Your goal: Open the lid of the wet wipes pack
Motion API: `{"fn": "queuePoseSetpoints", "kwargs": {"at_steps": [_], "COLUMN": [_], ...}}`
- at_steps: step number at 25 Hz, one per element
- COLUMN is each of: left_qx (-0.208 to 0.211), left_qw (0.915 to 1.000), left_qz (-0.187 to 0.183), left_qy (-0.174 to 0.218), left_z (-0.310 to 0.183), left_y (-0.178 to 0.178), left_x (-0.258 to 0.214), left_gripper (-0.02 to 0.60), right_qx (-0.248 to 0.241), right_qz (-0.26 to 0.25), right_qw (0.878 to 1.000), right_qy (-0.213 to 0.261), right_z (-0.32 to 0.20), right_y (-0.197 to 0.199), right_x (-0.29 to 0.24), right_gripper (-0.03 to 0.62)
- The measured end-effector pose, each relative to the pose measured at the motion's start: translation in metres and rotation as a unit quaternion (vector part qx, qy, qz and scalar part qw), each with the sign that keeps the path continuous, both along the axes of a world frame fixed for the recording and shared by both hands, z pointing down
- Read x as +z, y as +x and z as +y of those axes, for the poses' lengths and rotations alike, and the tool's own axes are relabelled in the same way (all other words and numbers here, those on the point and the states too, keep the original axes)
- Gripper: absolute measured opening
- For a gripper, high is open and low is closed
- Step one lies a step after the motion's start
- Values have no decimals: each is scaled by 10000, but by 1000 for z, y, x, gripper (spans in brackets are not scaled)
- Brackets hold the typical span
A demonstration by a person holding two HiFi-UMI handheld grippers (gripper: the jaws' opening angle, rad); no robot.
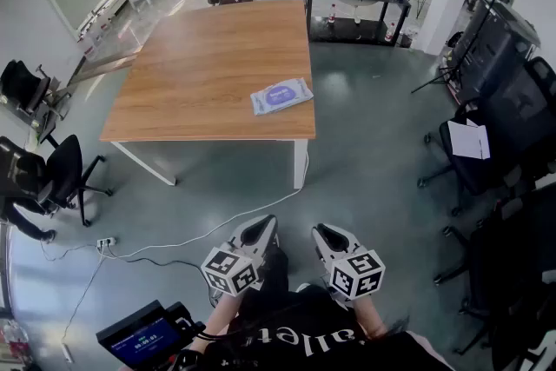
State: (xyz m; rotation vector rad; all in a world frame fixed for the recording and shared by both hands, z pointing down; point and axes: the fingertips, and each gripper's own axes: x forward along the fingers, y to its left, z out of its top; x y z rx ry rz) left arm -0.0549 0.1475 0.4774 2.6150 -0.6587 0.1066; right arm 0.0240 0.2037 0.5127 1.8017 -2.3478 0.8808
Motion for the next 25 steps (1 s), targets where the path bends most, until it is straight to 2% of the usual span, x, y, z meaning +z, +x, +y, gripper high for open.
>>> {"fn": "queuePoseSetpoints", "kwargs": {"at_steps": [3,9,14,19,25], "left_qx": [39,311,448,432,476], "left_qw": [10000,9993,9988,9990,9988], "left_qz": [-42,-138,-127,-43,15], "left_qy": [45,172,178,102,-72], "left_z": [-24,-122,-184,-227,-251], "left_y": [3,0,-11,-22,-27], "left_x": [-7,-11,-11,-3,6], "left_gripper": [2,2,2,2,2], "right_qx": [6,111,240,444,662], "right_qz": [-8,-49,-12,105,179], "right_qw": [10000,9999,9997,9990,9974], "right_qy": [-9,39,19,-33,-208], "right_z": [-20,-122,-183,-216,-238], "right_y": [0,-12,-21,-20,-8], "right_x": [-5,-9,-9,-8,-7], "right_gripper": [63,63,63,63,64]}}
